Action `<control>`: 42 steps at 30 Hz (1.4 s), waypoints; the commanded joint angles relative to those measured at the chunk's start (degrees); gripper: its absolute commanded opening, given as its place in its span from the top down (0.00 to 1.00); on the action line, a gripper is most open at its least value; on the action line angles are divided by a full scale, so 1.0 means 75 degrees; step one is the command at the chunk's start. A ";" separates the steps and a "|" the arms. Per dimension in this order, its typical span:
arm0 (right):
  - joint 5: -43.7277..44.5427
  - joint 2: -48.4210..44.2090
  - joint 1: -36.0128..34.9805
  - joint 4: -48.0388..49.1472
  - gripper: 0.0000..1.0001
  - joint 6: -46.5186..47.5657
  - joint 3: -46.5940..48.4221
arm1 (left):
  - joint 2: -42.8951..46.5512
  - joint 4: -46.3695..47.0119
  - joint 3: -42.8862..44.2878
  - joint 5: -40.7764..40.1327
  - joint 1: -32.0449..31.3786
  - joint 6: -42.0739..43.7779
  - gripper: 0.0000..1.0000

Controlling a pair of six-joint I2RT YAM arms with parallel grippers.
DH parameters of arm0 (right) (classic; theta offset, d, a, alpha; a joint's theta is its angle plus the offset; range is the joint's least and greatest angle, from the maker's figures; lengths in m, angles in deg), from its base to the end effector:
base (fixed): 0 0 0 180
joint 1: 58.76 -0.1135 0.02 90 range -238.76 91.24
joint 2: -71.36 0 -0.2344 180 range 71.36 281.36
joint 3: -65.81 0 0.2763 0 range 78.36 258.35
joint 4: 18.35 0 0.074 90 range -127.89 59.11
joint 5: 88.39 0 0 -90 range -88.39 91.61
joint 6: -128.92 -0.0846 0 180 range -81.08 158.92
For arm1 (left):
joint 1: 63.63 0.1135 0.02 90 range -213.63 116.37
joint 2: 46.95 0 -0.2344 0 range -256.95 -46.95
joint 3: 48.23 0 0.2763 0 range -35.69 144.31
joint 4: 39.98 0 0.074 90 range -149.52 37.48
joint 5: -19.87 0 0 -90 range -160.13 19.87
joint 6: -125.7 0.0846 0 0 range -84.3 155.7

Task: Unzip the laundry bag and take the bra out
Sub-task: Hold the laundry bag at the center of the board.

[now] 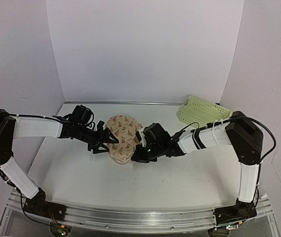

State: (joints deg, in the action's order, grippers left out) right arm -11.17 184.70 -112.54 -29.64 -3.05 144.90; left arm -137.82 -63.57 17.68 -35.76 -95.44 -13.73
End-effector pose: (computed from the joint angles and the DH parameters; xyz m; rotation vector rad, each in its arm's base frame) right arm 0.2513 0.3748 0.0615 -0.3867 2.5794 0.9855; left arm 0.2886 -0.2352 0.1235 -0.1005 2.6942 -1.2882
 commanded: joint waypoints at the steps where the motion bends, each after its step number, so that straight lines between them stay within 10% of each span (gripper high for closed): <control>1: -0.0073 0.0294 -0.0157 -0.0015 1.00 0.0236 0.0879 | 0.0502 0.0471 -0.0366 0.0504 0.0023 -0.0569 0.29; 25: -0.0055 0.0654 -0.0401 -0.0483 1.00 0.0843 0.1594 | -0.0408 0.2680 -0.1270 0.0586 -0.0094 -0.2187 0.29; 42: 0.0141 0.0008 -0.0739 -0.0489 1.00 0.1538 0.0639 | -0.0812 0.2668 -0.1146 0.0483 -0.0100 -0.2088 0.71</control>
State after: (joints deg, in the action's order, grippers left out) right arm -10.71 189.62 -116.71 -34.16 5.97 151.19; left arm -143.70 -45.97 6.60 -31.80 -96.08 -30.17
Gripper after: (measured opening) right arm 0.018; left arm 0.352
